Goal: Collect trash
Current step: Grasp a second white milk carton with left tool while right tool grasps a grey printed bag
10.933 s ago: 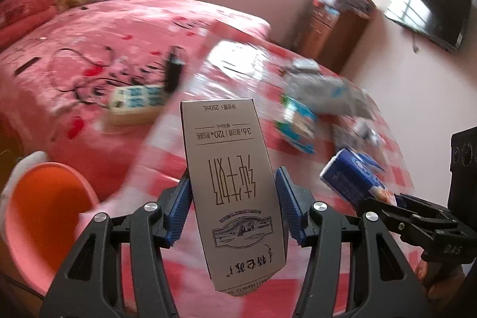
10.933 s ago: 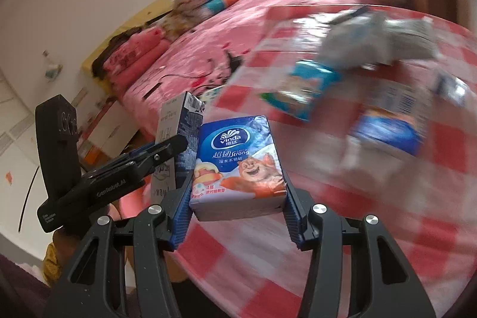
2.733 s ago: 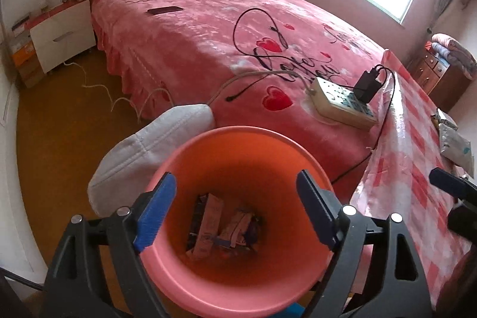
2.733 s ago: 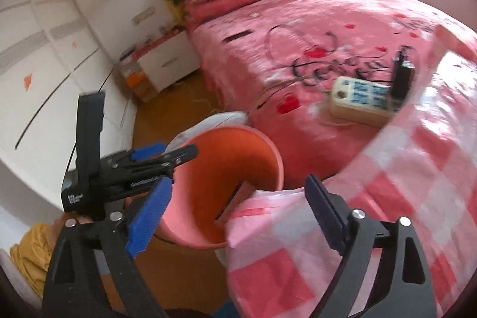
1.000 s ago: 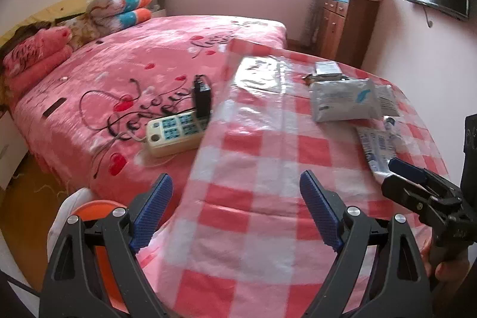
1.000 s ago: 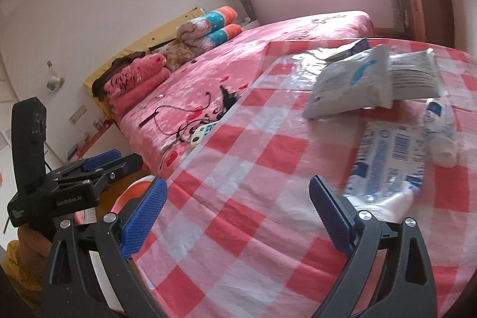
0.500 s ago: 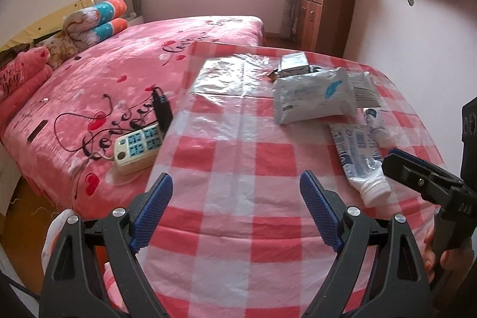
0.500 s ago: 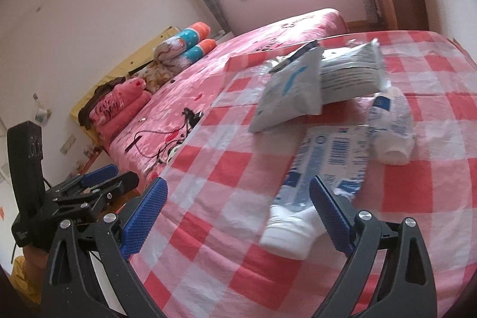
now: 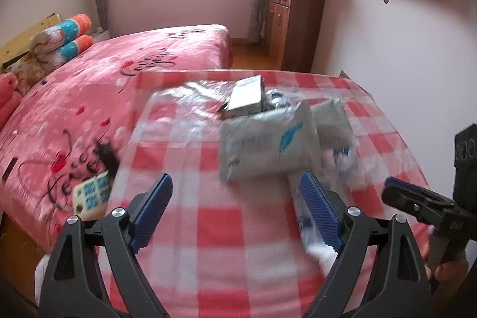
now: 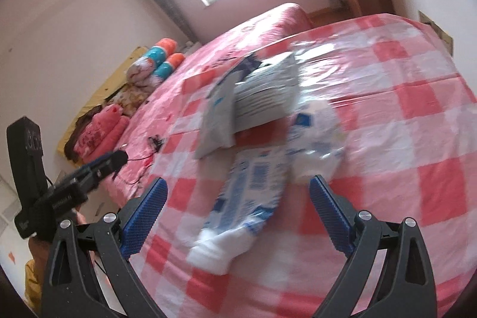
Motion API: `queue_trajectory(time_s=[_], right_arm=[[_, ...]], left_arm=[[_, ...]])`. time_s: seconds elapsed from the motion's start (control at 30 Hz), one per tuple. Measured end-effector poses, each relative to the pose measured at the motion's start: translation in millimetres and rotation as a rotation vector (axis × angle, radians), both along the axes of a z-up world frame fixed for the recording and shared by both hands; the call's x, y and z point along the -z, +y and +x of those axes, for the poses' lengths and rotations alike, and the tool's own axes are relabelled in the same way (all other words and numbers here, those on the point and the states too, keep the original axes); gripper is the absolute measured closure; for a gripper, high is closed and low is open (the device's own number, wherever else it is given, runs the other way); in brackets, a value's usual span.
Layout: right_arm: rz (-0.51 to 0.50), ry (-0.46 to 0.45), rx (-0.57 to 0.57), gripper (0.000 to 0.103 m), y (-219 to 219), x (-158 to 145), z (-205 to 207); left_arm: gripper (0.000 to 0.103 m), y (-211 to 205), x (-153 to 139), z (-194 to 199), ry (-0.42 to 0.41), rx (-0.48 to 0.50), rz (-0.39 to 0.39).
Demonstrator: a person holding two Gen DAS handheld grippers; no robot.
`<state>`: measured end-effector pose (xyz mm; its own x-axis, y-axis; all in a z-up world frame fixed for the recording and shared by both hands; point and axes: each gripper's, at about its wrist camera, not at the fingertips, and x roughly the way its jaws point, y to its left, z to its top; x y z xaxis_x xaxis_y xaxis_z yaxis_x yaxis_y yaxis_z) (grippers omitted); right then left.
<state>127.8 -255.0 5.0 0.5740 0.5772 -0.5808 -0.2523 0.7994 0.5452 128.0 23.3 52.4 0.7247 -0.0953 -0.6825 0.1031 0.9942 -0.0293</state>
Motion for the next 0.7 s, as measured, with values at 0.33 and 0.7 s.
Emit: queue_trajectory(time_s=[0.33, 0.7], right_arm=[[-0.012, 0.051, 0.025, 0.008, -45, -9, 65], [0.036, 0.085, -0.034, 0.008, -27, 0, 137]], left_arm=[[0.015, -22, 15, 112, 0.081, 0.007, -0.048], [0.015, -17, 49, 195, 0.192, -0.036, -0.085]])
